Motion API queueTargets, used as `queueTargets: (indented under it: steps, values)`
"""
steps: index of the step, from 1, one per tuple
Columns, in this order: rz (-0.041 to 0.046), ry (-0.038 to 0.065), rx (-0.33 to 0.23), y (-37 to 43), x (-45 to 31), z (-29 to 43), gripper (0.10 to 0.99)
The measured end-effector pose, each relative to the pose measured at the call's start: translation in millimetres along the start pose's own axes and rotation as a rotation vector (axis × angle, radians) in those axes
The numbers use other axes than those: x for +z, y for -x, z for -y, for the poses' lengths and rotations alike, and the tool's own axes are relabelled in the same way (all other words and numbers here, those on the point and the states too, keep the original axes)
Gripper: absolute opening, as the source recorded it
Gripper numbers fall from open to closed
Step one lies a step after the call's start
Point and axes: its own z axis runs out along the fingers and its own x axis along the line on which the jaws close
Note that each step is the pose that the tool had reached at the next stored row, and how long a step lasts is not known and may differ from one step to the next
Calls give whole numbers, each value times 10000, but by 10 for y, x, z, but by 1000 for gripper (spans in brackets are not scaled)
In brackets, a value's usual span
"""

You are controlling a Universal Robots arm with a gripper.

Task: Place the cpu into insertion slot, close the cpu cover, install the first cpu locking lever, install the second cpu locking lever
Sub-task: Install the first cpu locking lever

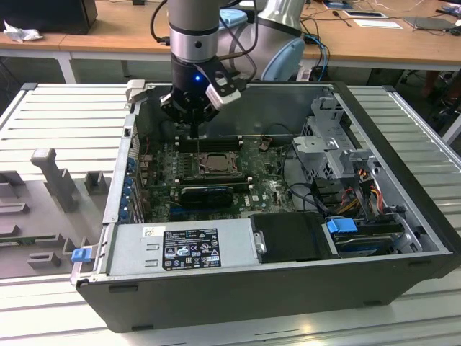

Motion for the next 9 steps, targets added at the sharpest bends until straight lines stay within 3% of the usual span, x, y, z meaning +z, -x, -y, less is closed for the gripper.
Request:
queueTargets:
  steps: [9]
  values:
    - [1,0,4,41,0,6,106]
